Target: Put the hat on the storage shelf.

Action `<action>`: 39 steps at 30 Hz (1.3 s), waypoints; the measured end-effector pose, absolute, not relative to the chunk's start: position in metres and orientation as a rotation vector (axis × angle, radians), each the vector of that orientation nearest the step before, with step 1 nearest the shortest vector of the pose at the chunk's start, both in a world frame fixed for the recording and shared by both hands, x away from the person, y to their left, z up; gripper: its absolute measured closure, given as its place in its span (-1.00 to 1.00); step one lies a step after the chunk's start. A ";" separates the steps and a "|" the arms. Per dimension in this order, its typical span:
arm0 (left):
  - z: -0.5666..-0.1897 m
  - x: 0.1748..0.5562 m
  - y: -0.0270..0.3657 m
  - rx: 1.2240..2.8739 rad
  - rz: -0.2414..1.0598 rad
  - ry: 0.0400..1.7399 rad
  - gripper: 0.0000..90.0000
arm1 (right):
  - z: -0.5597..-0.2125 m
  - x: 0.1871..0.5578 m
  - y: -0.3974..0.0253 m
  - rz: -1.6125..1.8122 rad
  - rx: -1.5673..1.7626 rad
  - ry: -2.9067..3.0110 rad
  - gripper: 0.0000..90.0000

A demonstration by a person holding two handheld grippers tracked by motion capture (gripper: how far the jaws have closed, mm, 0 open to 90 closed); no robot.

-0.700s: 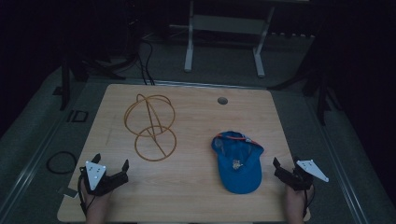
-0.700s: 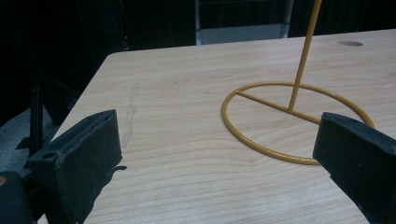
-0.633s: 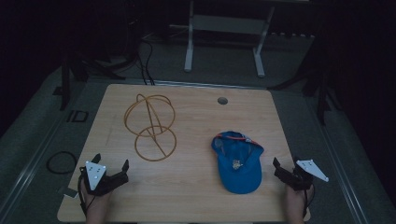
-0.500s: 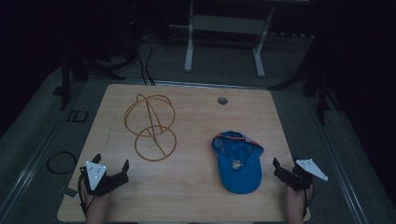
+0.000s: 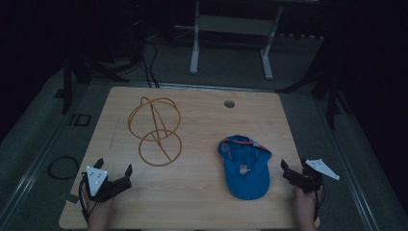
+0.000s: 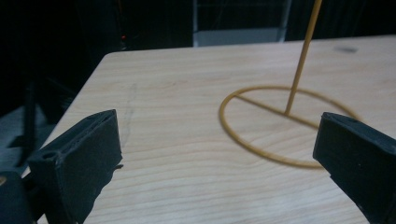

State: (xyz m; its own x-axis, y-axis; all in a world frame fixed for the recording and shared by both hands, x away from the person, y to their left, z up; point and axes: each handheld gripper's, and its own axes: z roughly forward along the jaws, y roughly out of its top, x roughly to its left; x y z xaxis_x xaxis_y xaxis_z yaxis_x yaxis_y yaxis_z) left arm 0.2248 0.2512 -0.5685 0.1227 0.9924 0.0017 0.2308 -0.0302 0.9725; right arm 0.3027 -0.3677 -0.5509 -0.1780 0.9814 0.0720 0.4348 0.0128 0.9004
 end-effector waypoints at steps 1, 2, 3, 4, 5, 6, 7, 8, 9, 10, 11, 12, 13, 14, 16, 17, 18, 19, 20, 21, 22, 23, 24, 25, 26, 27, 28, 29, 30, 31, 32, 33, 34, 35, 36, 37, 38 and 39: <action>-0.568 0.225 0.252 1.438 1.004 1.276 -0.97 | -0.547 0.305 -0.369 1.139 1.472 1.686 -0.68; -0.569 0.225 0.252 1.447 0.986 1.280 -0.97 | -0.543 0.308 -0.370 1.155 1.482 1.689 -0.68; -0.569 0.225 0.252 1.447 0.986 1.280 -0.97 | -0.539 0.311 -0.371 1.158 1.490 1.693 -0.68; -0.569 0.226 0.251 1.455 0.968 1.283 -0.97 | -0.534 0.314 -0.372 1.164 1.493 1.699 -0.68; -0.569 0.226 0.251 1.459 0.934 1.279 -0.97 | -0.534 0.314 -0.372 1.164 1.493 1.699 -0.68; -0.569 0.227 0.251 1.457 0.913 1.271 -0.97 | -0.530 0.317 -0.373 1.173 1.497 1.705 -0.68; -0.569 0.227 0.250 1.462 0.912 1.265 -0.97 | -0.525 0.320 -0.373 1.168 1.495 1.723 -0.68; -0.569 0.227 0.249 1.488 0.896 1.260 -0.97 | -0.517 0.327 -0.372 1.168 1.478 1.750 -0.68; -0.569 0.227 0.249 1.488 0.896 1.260 -0.97 | -0.513 0.330 -0.371 1.169 1.471 1.770 -0.69; -0.569 0.227 0.249 1.500 0.891 1.263 -0.97 | -0.510 0.333 -0.370 1.175 1.467 1.782 -0.69; -0.569 0.227 0.248 1.505 0.882 1.259 -0.97 | -0.508 0.336 -0.368 1.178 1.462 1.798 -0.69; -0.569 0.227 0.248 1.506 0.875 1.258 -0.97 | -0.508 0.336 -0.368 1.178 1.462 1.798 -0.69; -0.569 0.227 0.247 1.509 0.876 1.258 -0.97 | -0.504 0.342 -0.363 1.173 1.451 1.839 -0.69; -0.569 0.227 0.246 1.513 0.880 1.254 -0.97 | -0.502 0.346 -0.360 1.182 1.442 1.862 -0.69; -0.568 0.227 0.246 1.512 0.879 1.252 -0.97 | -0.500 0.349 -0.358 1.191 1.434 1.876 -0.69; -0.569 0.227 0.246 1.512 0.877 1.252 -0.97 | -0.496 0.356 -0.354 1.215 1.432 1.903 -0.69; -0.569 0.227 0.246 1.512 0.872 1.253 -0.97 | -0.494 0.360 -0.352 1.223 1.426 1.913 -0.70; -0.569 0.227 0.246 1.507 0.870 1.253 -0.97 | -0.492 0.363 -0.349 1.221 1.412 1.922 -0.70; -0.568 0.227 0.246 1.504 0.868 1.254 -0.97 | -0.490 0.366 -0.347 1.229 1.396 1.937 -0.70; -0.568 0.227 0.246 1.504 0.868 1.254 -0.97 | -0.490 0.366 -0.347 1.229 1.396 1.937 -0.70; -0.568 0.227 0.246 1.498 0.870 1.254 -0.97 | -0.489 0.374 -0.341 1.207 1.377 1.981 -0.65; -0.568 0.227 0.247 1.496 0.863 1.256 -0.97 | -0.489 0.377 -0.337 1.172 1.347 2.014 -0.55; -0.568 0.227 0.247 1.496 0.863 1.256 -0.97 | -0.489 0.378 -0.334 1.142 1.320 2.032 -0.47; -0.568 0.227 0.247 1.494 0.856 1.255 -0.97 | -0.490 0.381 -0.329 1.103 1.294 2.051 -0.44; -0.568 0.227 0.247 1.494 0.855 1.256 -0.97 | -0.491 0.384 -0.326 1.096 1.288 2.064 -0.31; -0.568 0.227 0.247 1.497 0.857 1.256 -0.97 | -0.491 0.384 -0.326 1.096 1.288 2.064 -0.31; -0.568 0.227 0.247 1.500 0.857 1.255 -0.97 | -0.494 0.390 -0.320 1.095 1.285 2.092 -0.19; -0.568 0.227 0.246 1.500 0.852 1.254 -0.97 | -0.496 0.393 -0.317 1.085 1.276 2.103 -0.11; -0.568 0.227 0.246 1.500 0.846 1.256 -0.97 | -0.499 0.397 -0.314 1.086 1.274 2.123 -0.07; -0.568 0.227 0.246 1.502 0.844 1.257 -0.97 | -0.502 0.401 -0.312 1.084 1.280 2.139 -0.02; -0.568 0.227 0.246 1.502 0.844 1.255 -0.97 | -0.502 0.401 -0.312 1.084 1.280 2.139 -0.02; -0.568 0.227 0.246 1.503 0.845 1.253 -0.97 | -0.505 0.404 -0.309 1.075 1.280 2.157 0.04; -0.568 0.227 0.246 1.505 0.844 1.254 -0.97 | -0.512 0.411 -0.303 1.048 1.278 2.195 0.15; -0.568 0.227 0.246 1.512 0.849 1.252 -0.97 | -0.515 0.414 -0.300 1.039 1.284 2.214 0.21; -0.568 0.227 0.246 1.512 0.849 1.252 -0.97 | -0.515 0.414 -0.300 1.039 1.284 2.214 0.21; -0.568 0.227 0.246 1.516 0.853 1.251 -0.97 | -0.522 0.419 -0.294 1.024 1.292 2.254 0.25; -0.568 0.227 0.246 1.519 0.856 1.250 -0.97 | -0.525 0.420 -0.290 1.016 1.283 2.276 0.27; -0.569 0.228 0.246 1.520 0.857 1.250 -0.97 | -0.527 0.421 -0.287 1.013 1.275 2.293 0.26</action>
State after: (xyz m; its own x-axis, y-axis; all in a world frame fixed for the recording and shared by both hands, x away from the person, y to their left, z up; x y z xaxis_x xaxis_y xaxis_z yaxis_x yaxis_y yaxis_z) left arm 0.2277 0.2457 -0.5685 0.2299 0.9718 -0.0519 0.3025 -0.0207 0.9529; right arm 0.4208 -0.2870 -0.5275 -0.5465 0.8357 0.0548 0.6031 0.3474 0.7180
